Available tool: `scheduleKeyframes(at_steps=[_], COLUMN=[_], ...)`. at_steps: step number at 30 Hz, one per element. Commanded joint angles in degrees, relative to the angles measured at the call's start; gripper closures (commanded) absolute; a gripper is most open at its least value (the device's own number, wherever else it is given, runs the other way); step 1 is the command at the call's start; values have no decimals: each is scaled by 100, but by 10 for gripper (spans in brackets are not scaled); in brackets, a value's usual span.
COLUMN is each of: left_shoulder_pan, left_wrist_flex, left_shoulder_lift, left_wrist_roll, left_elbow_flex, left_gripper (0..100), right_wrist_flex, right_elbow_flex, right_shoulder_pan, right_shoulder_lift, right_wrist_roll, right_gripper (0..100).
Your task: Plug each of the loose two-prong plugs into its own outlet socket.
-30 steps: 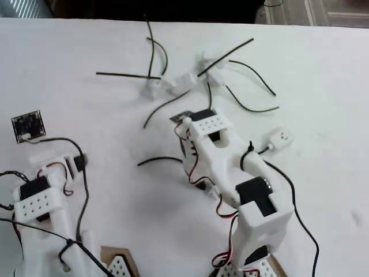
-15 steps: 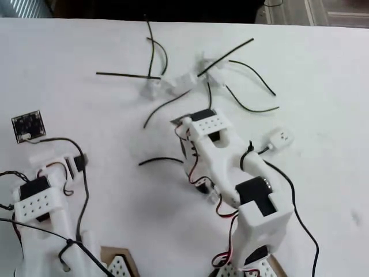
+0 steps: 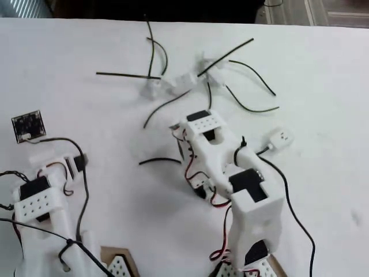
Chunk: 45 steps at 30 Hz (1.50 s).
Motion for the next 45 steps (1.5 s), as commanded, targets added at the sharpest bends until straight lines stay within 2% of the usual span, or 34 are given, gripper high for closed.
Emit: scheduleKeyframes(at_steps=[1,6,18,23,29,37,41,45], left_shoulder_pan=[75,75,75,75,75,75,75,84], left_wrist_flex=[-114,-114,-114,-114,-114,-114,-114,-114], left_shoulder_lift=[-145,-145,-145,-145,-145,-145,-145,-163], left_wrist_roll=[18,18,18,18,18,18,18,18], left_elbow_flex=[-132,-132,-123,-123,-123,-123,-123,-114], left_gripper=[679,679,679,679,679,679,679,679], right_wrist_flex=[242,277,242,286,251,453,1024,1130], right_elbow_flex=[-88,18,158,167,167,141,-141,-176], right_shoulder_pan=[48,48,57,84,57,40,75,66], right_shoulder_lift=[-426,-716,-716,-716,-716,-787,-1393,-2633], right_wrist_roll=[0,-26,-26,-35,-26,18,18,0], right_gripper=[981,913,942,906,972,981,981,981])
